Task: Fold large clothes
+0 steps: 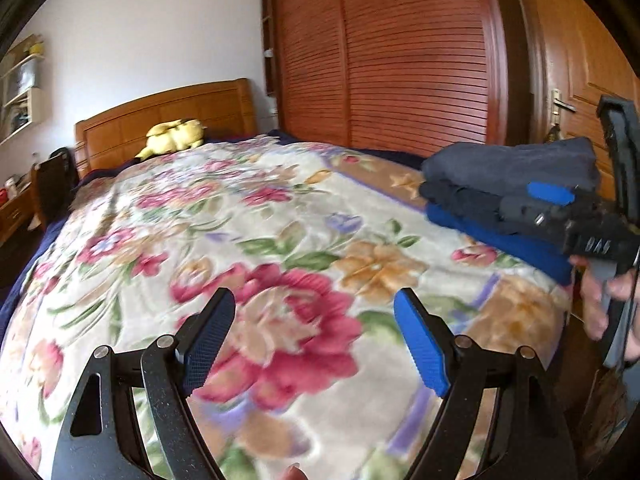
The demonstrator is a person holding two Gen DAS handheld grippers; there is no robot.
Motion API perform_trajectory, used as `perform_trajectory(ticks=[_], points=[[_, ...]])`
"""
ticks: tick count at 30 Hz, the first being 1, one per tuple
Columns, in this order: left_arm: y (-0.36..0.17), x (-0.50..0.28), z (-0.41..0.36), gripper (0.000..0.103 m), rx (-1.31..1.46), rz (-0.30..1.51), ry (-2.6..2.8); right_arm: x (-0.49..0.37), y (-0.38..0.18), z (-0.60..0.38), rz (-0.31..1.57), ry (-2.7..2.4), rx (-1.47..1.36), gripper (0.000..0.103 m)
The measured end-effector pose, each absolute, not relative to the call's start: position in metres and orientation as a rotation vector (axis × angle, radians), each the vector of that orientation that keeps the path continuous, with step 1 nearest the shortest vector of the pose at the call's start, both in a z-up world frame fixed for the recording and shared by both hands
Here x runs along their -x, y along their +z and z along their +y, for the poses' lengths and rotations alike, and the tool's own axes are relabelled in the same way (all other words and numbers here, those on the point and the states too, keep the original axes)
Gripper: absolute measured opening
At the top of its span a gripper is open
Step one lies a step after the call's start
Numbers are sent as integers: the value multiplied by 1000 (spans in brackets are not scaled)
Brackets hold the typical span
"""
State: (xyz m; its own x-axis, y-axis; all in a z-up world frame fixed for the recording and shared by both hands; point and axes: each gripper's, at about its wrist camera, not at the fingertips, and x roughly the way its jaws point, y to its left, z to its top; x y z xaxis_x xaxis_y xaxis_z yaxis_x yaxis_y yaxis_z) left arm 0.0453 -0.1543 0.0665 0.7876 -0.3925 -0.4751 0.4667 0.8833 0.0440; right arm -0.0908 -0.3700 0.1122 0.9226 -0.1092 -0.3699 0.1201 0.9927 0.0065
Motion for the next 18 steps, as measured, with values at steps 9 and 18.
perform_trajectory(ticks=[9, 18], points=[[41, -55, -57, 82, -111, 446, -239, 28, 73, -298, 384, 51, -42, 97], [25, -80, 9, 82, -49, 447, -115, -26, 51, -271, 349, 120, -28, 97]])
